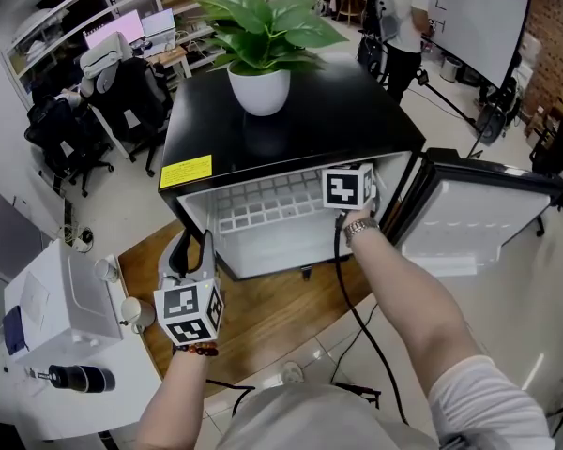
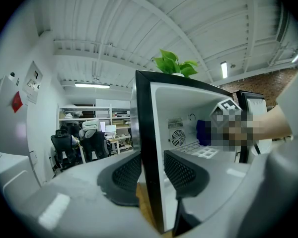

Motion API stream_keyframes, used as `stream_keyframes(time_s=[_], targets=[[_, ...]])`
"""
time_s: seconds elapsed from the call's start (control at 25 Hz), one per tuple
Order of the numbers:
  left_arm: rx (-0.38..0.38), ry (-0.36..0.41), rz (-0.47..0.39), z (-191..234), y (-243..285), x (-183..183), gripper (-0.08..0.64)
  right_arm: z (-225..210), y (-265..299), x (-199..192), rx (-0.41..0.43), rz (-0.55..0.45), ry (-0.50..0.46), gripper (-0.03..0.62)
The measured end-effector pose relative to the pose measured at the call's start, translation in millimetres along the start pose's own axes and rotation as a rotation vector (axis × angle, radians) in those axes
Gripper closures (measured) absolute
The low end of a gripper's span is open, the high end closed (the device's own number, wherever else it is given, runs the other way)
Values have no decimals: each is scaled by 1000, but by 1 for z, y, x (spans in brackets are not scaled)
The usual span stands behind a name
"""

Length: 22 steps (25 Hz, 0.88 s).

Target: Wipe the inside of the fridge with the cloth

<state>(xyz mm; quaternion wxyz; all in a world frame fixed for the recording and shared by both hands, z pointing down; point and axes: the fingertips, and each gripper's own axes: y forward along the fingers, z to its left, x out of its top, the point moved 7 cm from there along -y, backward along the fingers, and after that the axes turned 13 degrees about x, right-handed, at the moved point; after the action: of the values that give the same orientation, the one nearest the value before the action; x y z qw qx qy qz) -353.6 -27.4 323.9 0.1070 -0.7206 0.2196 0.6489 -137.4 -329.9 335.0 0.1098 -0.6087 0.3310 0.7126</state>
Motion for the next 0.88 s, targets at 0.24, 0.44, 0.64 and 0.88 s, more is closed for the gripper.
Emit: stream_keyframes(time_s=[0.24, 0.44, 0.64, 0.88], targets=[[-7, -3, -1, 1, 0, 0, 420, 12, -10, -1, 76, -37, 17, 522], [-17, -7, -5, 0, 1, 0, 420, 53, -33, 7, 231, -117, -9, 522], [-28, -10, -9, 0, 0, 1, 420, 114, -51, 16, 399, -150, -64, 522], [-36, -7, -15, 0, -1, 1, 422, 180, -42, 14, 597, -146, -47, 522]])
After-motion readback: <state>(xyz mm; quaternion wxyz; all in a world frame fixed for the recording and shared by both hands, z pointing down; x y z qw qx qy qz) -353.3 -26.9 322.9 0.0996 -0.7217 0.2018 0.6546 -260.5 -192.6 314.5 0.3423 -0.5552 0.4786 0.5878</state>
